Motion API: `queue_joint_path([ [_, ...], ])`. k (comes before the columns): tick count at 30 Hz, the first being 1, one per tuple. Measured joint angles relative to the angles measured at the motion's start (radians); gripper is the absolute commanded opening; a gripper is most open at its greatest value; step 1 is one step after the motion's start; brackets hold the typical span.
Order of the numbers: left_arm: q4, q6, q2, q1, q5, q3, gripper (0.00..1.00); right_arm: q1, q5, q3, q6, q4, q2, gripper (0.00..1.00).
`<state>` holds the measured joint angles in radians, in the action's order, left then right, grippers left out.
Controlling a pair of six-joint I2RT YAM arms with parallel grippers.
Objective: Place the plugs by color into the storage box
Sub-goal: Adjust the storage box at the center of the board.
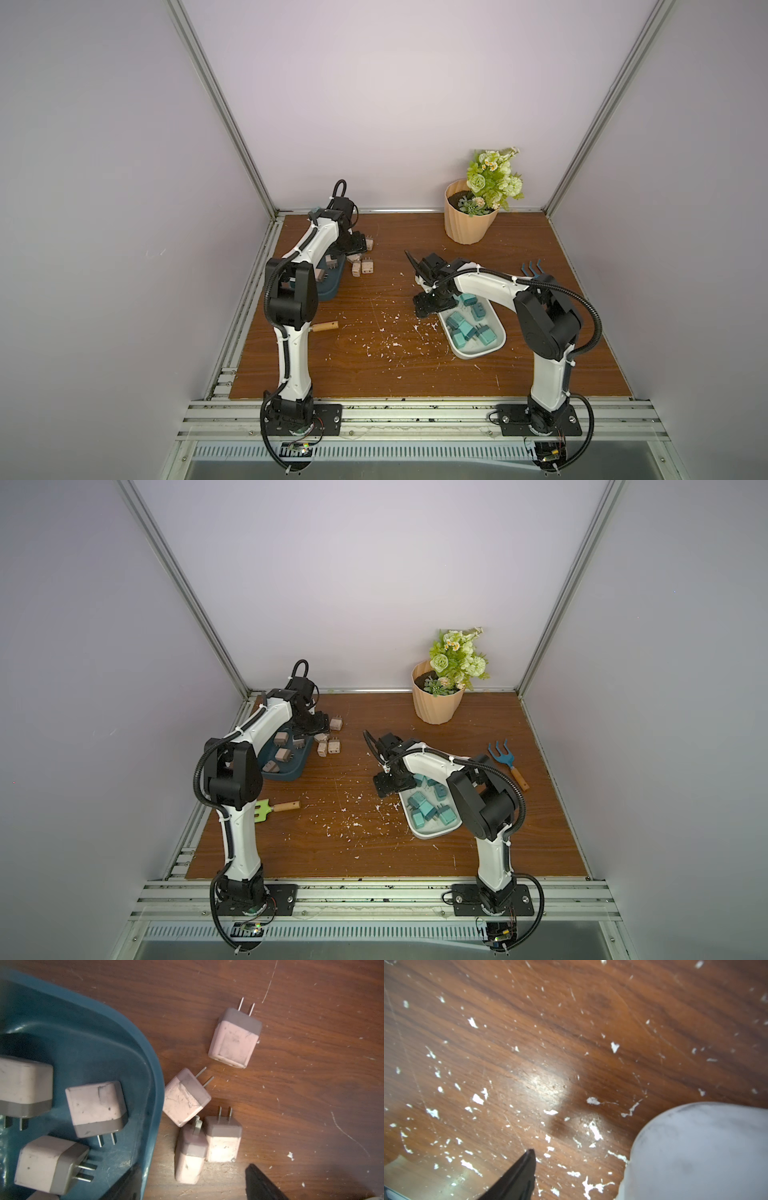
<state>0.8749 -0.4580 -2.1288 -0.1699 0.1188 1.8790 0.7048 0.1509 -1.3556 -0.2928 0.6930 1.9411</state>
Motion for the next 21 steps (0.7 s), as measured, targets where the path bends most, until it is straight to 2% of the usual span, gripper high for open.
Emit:
queue_joint_path([
  [9,0.008,-0.041,0.005,-0.010,-0.019,0.009,0.76,0.000,0.000,0.000,0.005,0.000,0.000,0.80],
  [21,0.008,-0.050,0.003,-0.143,0.004,0.016,0.75,0.000,-0.003,-0.009,0.010,0.007,0.007,0.80],
])
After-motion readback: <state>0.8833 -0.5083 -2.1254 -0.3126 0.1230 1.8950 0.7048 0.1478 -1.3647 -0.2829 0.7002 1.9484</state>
